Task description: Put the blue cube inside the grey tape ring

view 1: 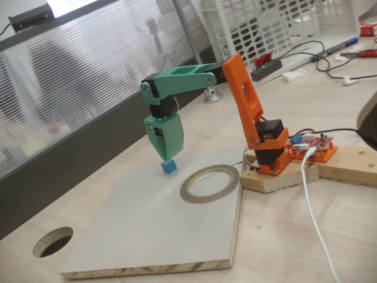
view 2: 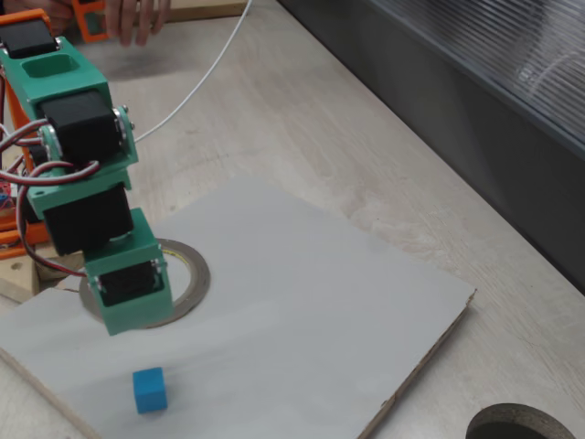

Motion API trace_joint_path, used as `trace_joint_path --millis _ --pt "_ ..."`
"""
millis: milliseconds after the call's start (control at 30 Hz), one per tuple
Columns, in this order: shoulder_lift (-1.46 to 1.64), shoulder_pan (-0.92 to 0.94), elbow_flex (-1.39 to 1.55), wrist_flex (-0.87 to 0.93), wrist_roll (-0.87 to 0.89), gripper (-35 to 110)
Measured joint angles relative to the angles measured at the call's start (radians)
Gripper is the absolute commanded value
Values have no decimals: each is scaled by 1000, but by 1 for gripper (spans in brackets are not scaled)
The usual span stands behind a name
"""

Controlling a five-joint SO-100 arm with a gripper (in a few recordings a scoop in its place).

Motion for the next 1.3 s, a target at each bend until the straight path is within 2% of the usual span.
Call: trace_joint_path --millis 167,333,733,1000,1300 --pt "0 0 0 0 0 71" --pt "-5 0 0 57 0 90" --pt "-20 -2 0 100 0 92" --pt "-215 0 0 92 0 92" --pt "-224 0 0 92 5 92"
